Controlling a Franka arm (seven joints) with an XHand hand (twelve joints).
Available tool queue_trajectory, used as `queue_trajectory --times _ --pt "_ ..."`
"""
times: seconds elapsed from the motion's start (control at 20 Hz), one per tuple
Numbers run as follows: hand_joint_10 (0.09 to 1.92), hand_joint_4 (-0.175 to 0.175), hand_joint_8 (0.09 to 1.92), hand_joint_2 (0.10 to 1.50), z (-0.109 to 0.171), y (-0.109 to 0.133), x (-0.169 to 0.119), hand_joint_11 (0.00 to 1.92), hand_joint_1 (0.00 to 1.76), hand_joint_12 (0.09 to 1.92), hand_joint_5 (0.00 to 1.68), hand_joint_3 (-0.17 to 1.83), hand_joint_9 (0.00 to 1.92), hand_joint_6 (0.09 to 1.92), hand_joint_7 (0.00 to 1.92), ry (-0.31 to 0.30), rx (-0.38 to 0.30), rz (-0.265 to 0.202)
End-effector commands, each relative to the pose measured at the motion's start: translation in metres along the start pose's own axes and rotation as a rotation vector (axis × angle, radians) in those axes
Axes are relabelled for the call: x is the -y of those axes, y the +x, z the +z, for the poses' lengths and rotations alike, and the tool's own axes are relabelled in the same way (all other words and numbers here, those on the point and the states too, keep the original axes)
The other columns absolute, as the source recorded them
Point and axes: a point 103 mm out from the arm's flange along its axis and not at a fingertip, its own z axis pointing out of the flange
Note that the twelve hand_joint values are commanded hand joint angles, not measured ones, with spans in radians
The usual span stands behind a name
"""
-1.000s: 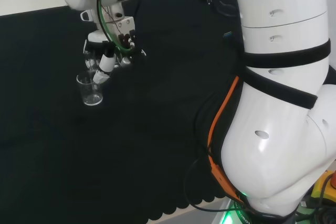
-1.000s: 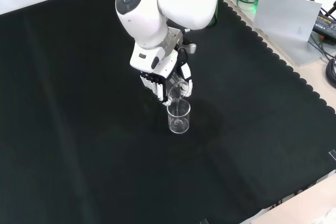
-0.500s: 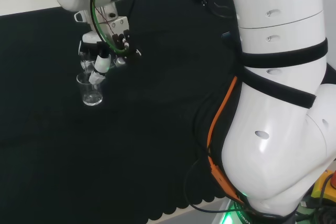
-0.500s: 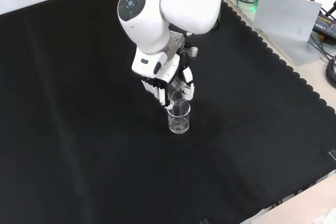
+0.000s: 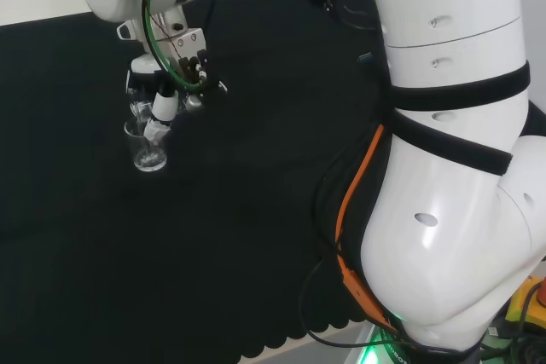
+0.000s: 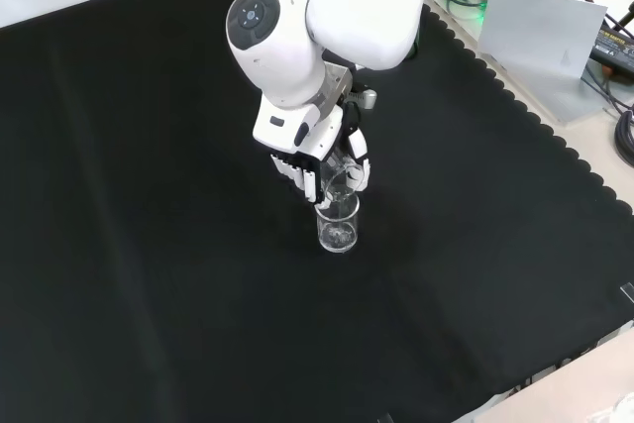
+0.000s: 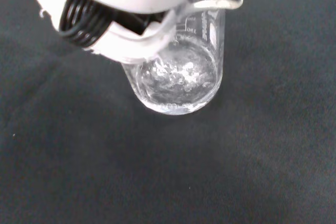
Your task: Pour the water from the handheld beaker into the one on the table.
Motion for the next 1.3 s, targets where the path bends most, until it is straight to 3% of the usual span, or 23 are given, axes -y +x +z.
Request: queue_trajectory --times 0.05,0.3,0.5,0.7,0.8,1.0,1.3 --pt "0.37 0.165 0.50 0.63 0.000 -0.002 0.001 1.44 1.12 0.77 1.20 0.77 1.73 0.86 1.71 0.007 -0.006 -0.001" --pt "0.37 0.165 0.50 0.63 0.000 -0.023 0.014 1.44 1.12 0.77 1.20 0.78 1.73 0.86 1.71 0.014 -0.022 0.001" --pt "0.38 0.164 0.50 0.63 -0.001 -0.023 0.015 1.44 1.12 0.77 1.20 0.78 1.73 0.86 1.71 0.027 -0.008 -0.004" --pt "0.38 0.163 0.50 0.63 -0.002 -0.017 0.013 1.44 1.12 0.77 1.20 0.78 1.72 0.86 1.71 0.032 0.004 -0.009" --pt "0.38 0.163 0.50 0.63 -0.004 0.002 0.000 1.44 1.12 0.77 1.20 0.78 1.72 0.87 1.71 0.048 0.029 -0.002" --pt "0.38 0.163 0.50 0.63 -0.005 0.005 -0.002 1.44 1.12 0.77 1.20 0.78 1.72 0.87 1.71 0.050 0.023 -0.002" --pt "0.38 0.162 0.50 0.63 -0.002 -0.018 0.011 1.44 1.12 0.77 1.20 0.78 1.72 0.87 1.71 0.058 0.028 0.001"
